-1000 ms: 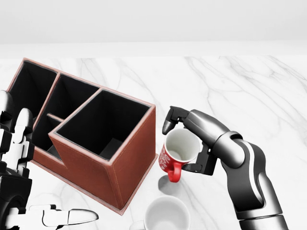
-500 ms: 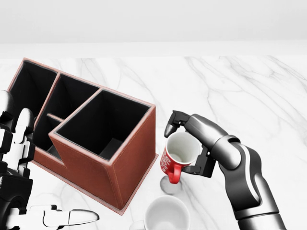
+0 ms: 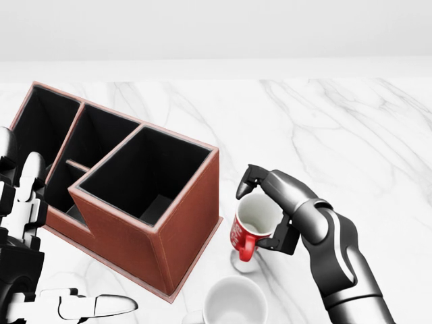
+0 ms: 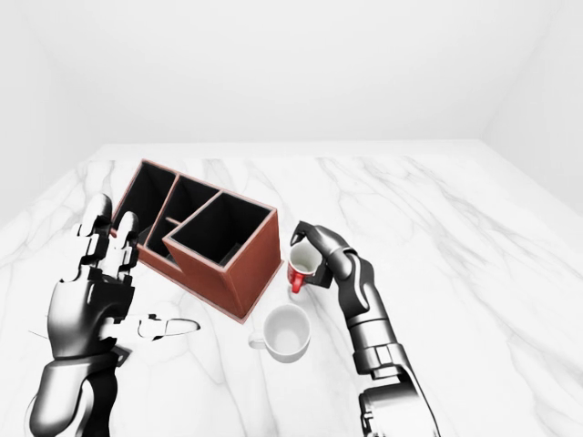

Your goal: Pick up the red mug and place it to the right of the caddy.

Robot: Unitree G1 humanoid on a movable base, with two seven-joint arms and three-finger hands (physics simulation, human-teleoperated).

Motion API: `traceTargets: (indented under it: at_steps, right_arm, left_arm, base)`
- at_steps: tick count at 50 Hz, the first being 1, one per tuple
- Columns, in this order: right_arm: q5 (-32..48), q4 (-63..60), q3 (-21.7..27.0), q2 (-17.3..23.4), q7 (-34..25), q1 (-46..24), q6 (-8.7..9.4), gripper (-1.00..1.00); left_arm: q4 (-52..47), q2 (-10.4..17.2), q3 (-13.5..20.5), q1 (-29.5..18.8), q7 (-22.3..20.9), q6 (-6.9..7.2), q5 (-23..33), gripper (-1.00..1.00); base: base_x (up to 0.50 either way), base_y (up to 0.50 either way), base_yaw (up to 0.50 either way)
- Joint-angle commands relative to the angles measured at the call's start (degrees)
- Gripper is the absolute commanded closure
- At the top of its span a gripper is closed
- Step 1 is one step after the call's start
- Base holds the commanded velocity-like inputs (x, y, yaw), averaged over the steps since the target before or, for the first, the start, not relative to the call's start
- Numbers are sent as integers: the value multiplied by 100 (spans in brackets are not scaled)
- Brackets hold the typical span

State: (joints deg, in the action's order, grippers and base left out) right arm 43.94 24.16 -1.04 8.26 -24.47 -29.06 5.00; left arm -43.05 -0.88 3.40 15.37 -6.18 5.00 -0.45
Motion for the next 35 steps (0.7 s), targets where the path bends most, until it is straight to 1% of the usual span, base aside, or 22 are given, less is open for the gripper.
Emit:
traceTargets:
  at_steps: [1,10,13,19,25,35]
  right_arm:
    - [113,627,-40,-32,346,-91,0,100]
    - [178,842,-98,-93,434,-83,0,100]
    - [134,1079,-86,-99,642,-140,0,100]
    - [104,1094,-82,-108,667,-177,0,100]
    - [34,1408,-83,-129,898,-276,0,100]
    - [-99,1733,-67,-96,1104,-432,0,100]
  left_arm:
    - [-3,1,-1,7,-9,0,-2,-100]
    - [-36,-2,-17,30,-5,0,3,-100]
    - [-7,-5,-19,38,-9,0,0,-100]
    - [-25,-2,-28,27,-2,0,4,-100]
    - [-59,6,-40,30,2,0,6,-100]
    - [-60,1,-45,41,0,0,6,-100]
  base:
    - [0,0,0]
    - [0,0,0]
    - [0,0,0]
    - [0,0,0]
    - [0,0,0]
    - [0,0,0]
